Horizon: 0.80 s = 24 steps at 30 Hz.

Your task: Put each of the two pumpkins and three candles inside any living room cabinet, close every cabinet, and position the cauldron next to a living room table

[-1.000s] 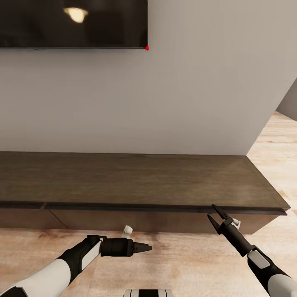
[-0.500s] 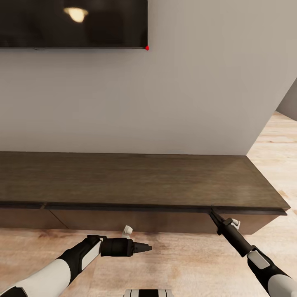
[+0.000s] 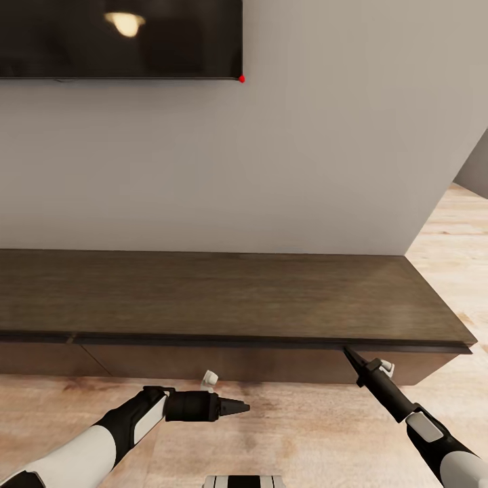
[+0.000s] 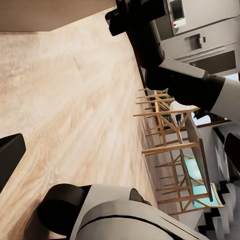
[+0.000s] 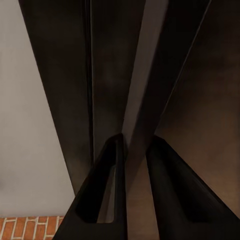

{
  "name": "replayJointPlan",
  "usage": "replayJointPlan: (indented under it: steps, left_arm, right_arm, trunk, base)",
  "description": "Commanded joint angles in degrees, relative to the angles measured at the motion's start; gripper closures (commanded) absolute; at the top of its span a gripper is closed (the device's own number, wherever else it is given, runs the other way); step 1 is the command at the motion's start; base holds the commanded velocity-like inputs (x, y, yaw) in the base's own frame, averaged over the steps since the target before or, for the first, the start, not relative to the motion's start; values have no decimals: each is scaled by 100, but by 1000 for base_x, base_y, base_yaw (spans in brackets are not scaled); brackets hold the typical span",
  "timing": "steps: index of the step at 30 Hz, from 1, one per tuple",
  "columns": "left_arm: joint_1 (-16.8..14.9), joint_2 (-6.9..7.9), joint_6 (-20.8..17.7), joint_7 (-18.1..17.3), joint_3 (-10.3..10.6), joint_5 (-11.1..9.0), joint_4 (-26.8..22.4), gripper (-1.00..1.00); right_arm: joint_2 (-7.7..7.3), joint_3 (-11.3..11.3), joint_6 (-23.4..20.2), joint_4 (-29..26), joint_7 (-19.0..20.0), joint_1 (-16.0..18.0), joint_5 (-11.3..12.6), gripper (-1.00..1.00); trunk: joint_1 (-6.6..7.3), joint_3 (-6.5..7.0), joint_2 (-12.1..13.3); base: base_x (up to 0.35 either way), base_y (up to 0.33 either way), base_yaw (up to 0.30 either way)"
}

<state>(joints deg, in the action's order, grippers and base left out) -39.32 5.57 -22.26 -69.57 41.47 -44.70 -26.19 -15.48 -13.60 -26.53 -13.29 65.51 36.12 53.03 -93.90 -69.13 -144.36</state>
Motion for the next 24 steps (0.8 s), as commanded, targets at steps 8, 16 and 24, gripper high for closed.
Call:
replayJointPlan:
  steps: [8,16,24]
  left_arm:
    - [-5,5,-59,-4,37,-56,-1,-100]
    - [-5,5,-59,-4,37,-56,-1,-100]
    - [-5,5,-59,-4,37,-56,-2,-100]
  right_arm:
    - [1,-2,-133,-7,94,9,120,100]
    - [-2,-3,-133,-7,94,9,120,100]
    - [0,-2,-133,-7,88,9,120,100]
  trunk:
    - [2,-3,-3]
    - [2,-3,-3]
    - [2,-3,-3]
  base:
    - [0,0,0]
    - [0,0,0]
    - [-138,0,0]
